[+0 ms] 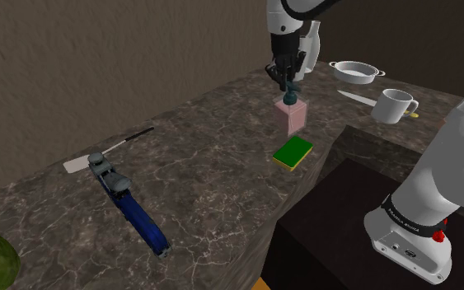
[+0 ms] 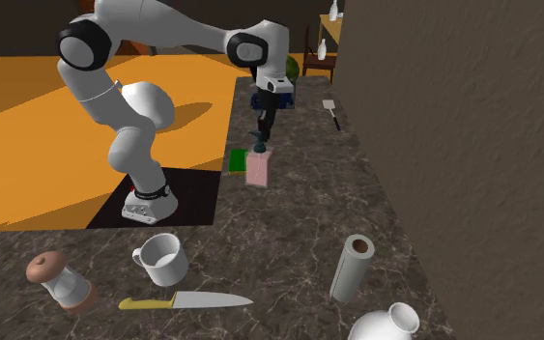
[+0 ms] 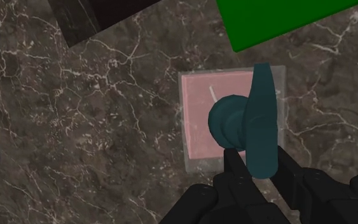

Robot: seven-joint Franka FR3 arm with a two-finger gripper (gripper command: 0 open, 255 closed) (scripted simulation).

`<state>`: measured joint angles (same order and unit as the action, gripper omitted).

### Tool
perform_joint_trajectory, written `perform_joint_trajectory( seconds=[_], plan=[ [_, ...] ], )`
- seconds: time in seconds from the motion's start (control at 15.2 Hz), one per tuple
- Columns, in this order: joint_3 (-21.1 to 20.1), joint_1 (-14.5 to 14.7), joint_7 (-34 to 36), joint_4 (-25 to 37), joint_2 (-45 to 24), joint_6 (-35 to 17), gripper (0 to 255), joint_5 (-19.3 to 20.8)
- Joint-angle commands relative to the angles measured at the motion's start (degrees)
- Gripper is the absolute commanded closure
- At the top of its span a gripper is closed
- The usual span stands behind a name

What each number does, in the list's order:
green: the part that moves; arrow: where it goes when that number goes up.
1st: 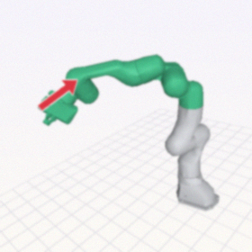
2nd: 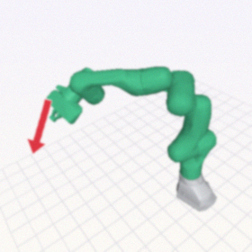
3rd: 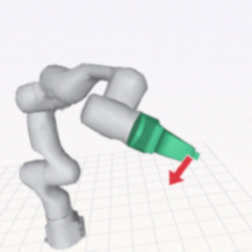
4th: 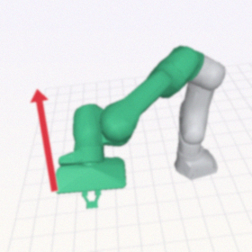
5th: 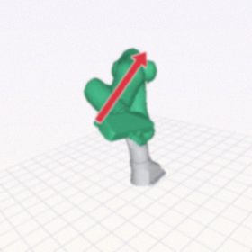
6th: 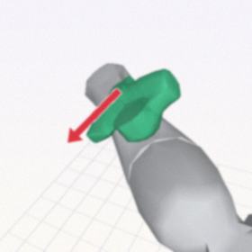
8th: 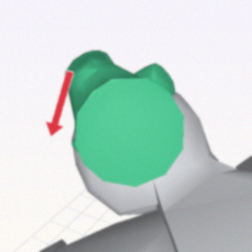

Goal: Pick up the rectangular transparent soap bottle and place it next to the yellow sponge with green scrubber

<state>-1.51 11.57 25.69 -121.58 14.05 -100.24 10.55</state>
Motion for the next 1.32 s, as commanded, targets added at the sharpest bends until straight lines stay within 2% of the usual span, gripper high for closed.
perform_joint_trajectory(
  seconds=[0.0, 0.53, 0.59, 0.92, 1.19, 1.25],
  plan=[
    [0.09, -0.06, 0.24, -1.64, -0.54, -1.96, 255, 0.10],
    [0.11, -0.04, 0.25, -1.64, -0.54, -1.96, 255, 0.11],
    [0.08, -0.01, 0.34, -1.96, -0.42, -2.15, 0, 0.10],
    [0.11, -0.04, 0.25, -1.64, -0.54, -1.96, 0, 0.11],
    [-0.65, 0.43, 0.05, 6.01, -1.05, 5.26, 0, -0.41],
    [-0.64, 0.43, 0.05, 6.01, -1.05, 5.26, 0, -0.41]
  ],
)
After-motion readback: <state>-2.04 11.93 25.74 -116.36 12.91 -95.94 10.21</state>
